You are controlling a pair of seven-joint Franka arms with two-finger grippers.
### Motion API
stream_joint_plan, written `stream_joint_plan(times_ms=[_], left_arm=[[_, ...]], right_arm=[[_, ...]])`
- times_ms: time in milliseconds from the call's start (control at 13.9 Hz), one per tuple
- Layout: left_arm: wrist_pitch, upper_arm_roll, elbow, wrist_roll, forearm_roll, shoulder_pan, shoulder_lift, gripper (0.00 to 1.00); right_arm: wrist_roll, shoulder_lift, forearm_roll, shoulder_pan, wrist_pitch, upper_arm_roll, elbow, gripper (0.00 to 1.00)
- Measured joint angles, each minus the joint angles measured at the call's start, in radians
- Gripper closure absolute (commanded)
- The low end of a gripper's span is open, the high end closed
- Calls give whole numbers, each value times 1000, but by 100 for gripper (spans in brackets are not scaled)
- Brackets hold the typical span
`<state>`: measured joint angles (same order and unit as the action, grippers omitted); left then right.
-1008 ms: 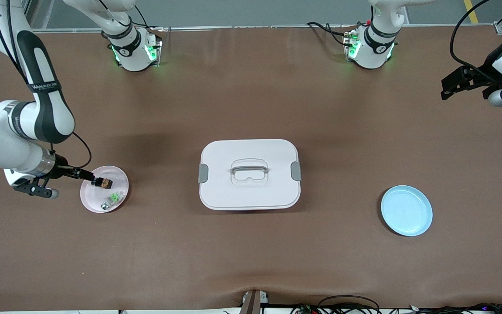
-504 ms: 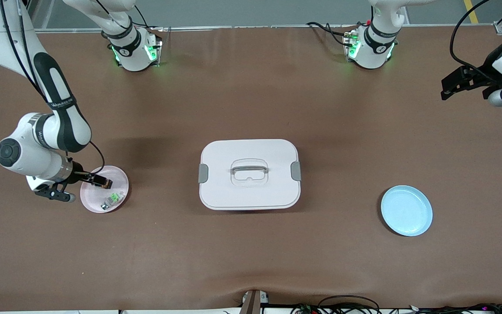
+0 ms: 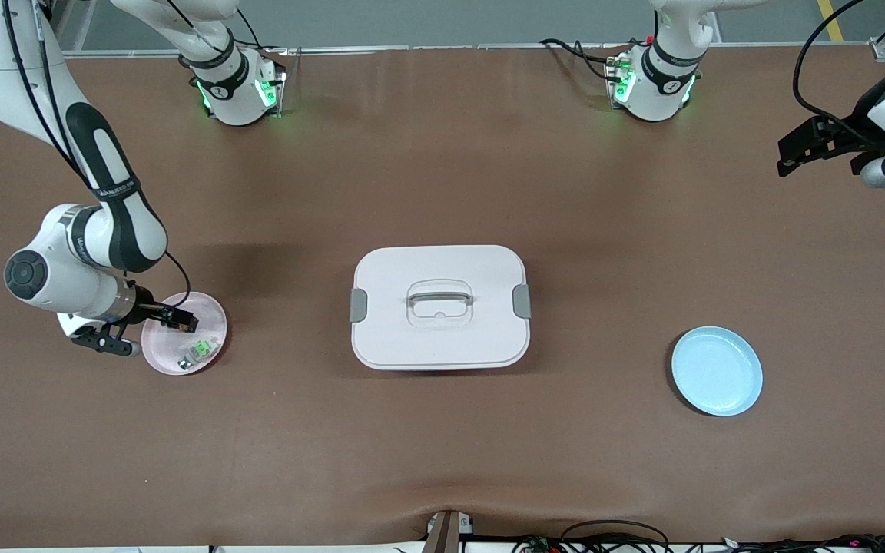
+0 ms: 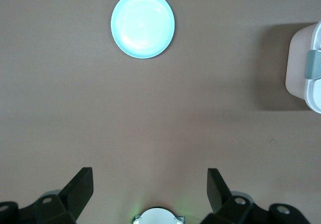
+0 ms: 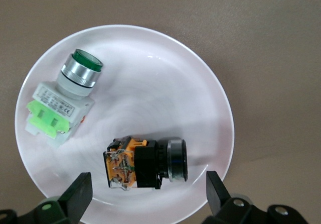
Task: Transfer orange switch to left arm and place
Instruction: 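Close the right gripper on the black-orange switch and lift it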
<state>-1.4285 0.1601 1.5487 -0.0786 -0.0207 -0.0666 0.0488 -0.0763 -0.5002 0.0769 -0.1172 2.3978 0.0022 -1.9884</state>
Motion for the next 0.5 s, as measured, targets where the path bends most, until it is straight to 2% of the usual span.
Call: stream_joint_plan(times_ms=[504], left_arm=[[0, 0, 2, 0, 0, 0, 0, 0]], right_arm=[[0, -28, 17, 3, 6, 0, 0, 0]])
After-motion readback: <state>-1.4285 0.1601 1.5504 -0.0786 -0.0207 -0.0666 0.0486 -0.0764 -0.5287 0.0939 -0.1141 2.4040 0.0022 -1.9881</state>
